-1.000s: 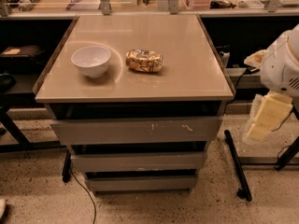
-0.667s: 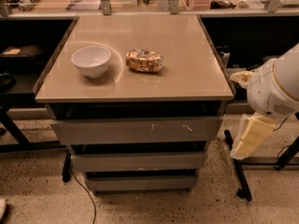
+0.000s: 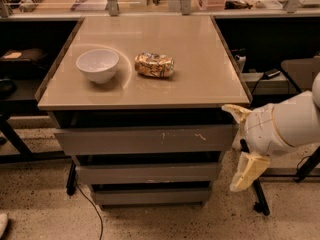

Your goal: Open top drawer

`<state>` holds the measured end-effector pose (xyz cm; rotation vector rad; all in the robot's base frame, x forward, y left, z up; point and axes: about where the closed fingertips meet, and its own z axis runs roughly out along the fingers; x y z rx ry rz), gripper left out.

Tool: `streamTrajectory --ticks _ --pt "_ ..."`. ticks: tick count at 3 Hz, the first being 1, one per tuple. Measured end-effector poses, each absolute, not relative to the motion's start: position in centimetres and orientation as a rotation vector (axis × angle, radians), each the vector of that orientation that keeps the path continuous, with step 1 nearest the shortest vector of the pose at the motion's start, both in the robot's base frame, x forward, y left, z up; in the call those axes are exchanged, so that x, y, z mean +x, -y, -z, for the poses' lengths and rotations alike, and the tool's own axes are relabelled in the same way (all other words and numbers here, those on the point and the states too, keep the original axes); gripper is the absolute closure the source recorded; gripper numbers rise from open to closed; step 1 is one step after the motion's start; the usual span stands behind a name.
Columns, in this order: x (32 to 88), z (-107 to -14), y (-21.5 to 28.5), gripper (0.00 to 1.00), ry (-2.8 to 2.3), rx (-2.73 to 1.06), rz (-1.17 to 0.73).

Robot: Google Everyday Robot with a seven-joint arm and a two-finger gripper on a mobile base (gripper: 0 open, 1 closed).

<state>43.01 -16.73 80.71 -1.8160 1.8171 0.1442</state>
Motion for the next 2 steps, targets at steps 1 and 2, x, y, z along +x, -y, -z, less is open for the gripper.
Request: streamTrajectory --ticks 1,2 --pt "43.02 -80.73 16.64 0.00 -1.757 -1.869 -0.121" --pt "43.02 -80.73 16.64 0.00 -1.757 -1.869 -0.121"
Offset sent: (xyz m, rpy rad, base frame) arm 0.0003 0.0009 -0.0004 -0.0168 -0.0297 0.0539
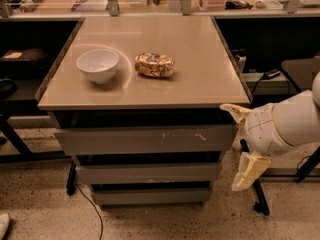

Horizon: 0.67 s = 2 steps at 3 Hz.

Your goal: Open top drawer

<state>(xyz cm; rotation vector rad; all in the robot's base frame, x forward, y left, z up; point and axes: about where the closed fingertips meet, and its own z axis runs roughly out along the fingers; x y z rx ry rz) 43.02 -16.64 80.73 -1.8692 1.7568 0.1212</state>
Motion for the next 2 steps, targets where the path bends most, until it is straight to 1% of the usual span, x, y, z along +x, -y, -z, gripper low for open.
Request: streamTrajectory --ticks 2 --pt "46.4 -73.8 13.4 0.00 -1.754 -1.896 -0.195"
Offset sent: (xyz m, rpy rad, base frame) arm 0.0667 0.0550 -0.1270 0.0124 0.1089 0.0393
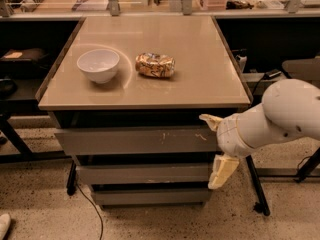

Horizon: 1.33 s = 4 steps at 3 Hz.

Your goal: Open top drawer

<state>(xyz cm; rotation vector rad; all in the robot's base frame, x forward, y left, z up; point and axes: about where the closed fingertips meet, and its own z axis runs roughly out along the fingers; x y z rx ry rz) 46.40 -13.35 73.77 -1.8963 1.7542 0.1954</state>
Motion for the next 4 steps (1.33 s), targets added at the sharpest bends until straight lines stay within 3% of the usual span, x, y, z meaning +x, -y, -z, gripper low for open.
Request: streamTrajectory --ticks 3,4 --pt "53.6 -66.2 12.0 0.00 -1.840 -1.779 -0.196" --pt "53.6 -66.2 12.0 0.00 -1.840 -1.780 -0.196"
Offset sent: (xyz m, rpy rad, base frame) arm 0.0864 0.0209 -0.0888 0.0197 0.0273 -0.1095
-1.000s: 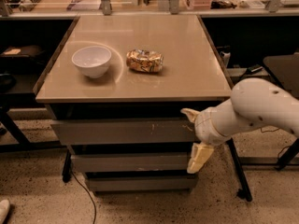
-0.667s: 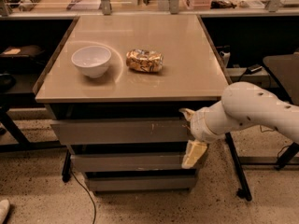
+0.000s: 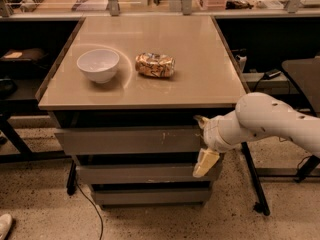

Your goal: Open top drawer

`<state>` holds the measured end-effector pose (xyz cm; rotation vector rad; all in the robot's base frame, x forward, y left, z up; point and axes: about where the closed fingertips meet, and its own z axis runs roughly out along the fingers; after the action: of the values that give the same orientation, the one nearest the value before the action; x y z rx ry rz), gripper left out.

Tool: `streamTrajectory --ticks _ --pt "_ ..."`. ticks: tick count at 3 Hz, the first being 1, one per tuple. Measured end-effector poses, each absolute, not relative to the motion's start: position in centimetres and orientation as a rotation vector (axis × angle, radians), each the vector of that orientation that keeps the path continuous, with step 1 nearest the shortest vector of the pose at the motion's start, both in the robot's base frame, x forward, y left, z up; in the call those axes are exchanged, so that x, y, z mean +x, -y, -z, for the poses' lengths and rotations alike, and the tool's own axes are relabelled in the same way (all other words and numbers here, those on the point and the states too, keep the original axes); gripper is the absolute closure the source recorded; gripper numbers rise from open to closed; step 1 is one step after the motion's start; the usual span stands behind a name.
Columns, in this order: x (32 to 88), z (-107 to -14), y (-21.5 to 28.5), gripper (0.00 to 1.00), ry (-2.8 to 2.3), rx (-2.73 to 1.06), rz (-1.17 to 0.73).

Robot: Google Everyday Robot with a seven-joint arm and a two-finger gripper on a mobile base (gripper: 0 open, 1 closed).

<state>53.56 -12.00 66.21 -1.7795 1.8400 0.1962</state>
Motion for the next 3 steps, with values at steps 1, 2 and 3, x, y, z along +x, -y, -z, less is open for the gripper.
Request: streamTrajectory --ticks 1,2,3 --pt "54.1 -65.8 12.0 0.00 -1.823 -1.792 -0.159" --pt "59.0 -62.7 13.1 0.00 -1.811 -1.788 -0.064" --pt "59.1 -62.6 13.2 0.00 -1.811 -1.789 -0.062"
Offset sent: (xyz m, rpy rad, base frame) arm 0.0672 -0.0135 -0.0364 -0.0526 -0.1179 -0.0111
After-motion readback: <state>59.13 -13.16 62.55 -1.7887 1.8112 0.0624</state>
